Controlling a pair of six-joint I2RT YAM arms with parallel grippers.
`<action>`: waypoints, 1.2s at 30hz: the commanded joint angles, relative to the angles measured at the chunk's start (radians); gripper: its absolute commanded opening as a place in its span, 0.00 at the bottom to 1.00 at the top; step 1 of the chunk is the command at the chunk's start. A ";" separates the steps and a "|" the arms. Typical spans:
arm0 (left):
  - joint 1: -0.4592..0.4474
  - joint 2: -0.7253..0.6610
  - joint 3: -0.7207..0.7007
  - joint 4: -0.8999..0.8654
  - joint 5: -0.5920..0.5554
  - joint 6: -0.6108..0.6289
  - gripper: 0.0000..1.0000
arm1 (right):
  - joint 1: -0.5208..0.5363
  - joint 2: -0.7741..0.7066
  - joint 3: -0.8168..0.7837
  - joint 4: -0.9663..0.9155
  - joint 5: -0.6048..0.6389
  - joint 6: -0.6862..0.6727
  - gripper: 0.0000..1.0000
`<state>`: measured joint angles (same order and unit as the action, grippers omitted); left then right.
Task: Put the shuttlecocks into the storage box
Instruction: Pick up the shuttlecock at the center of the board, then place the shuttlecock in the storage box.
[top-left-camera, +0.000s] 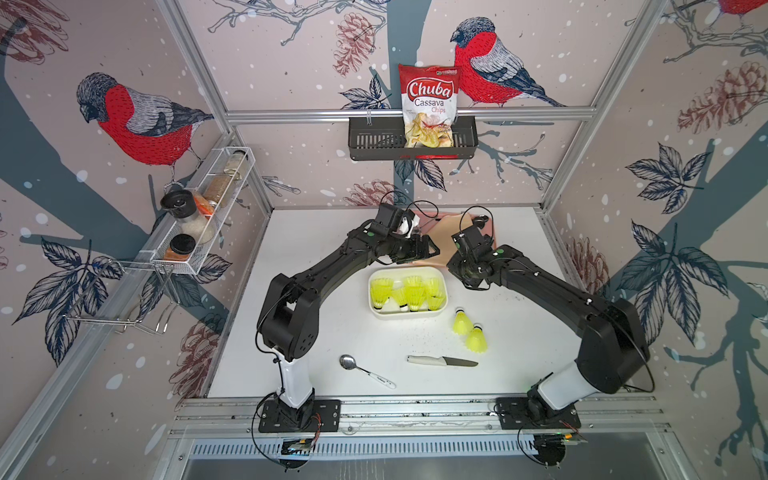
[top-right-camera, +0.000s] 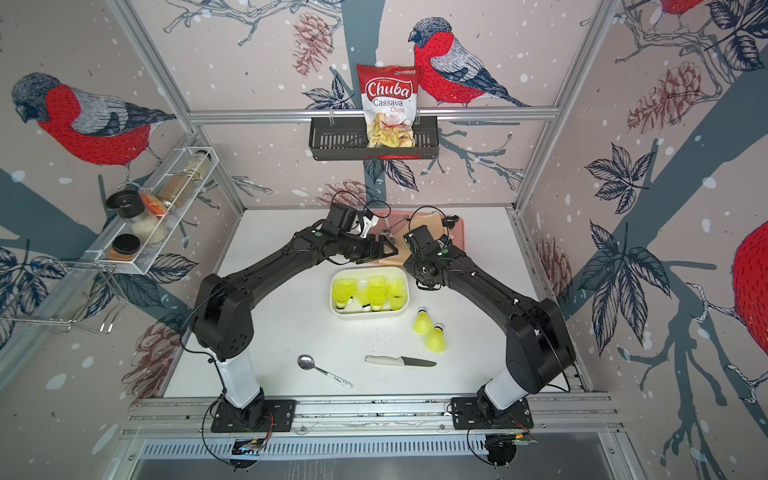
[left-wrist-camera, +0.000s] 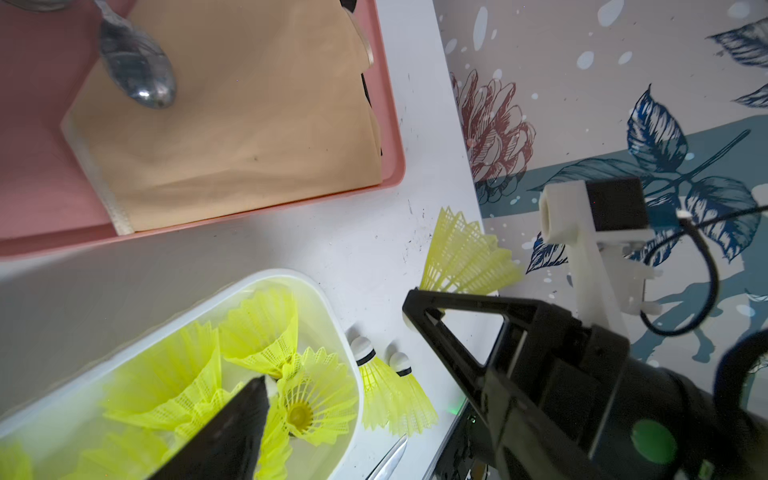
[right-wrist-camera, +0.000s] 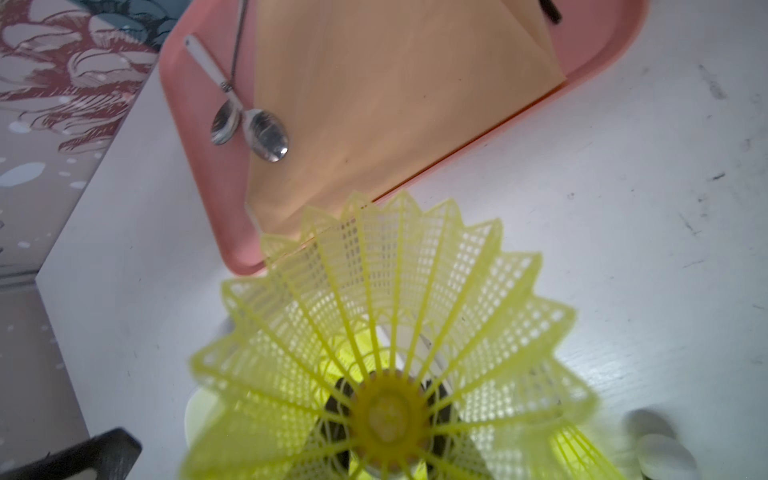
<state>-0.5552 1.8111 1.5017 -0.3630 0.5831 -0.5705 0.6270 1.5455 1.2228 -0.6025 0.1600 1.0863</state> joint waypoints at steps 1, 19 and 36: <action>0.022 -0.090 -0.095 0.050 -0.015 -0.014 0.84 | 0.055 -0.040 -0.003 0.006 0.039 -0.113 0.22; 0.074 -0.585 -0.562 -0.025 -0.173 -0.089 0.83 | 0.388 -0.055 -0.055 0.136 -0.018 -0.354 0.21; 0.074 -0.906 -0.843 -0.045 -0.202 -0.227 0.83 | 0.438 0.114 0.004 0.150 -0.075 -0.387 0.21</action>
<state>-0.4843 0.9195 0.6731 -0.4107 0.3767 -0.7815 1.0630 1.6459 1.2140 -0.4660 0.0925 0.7101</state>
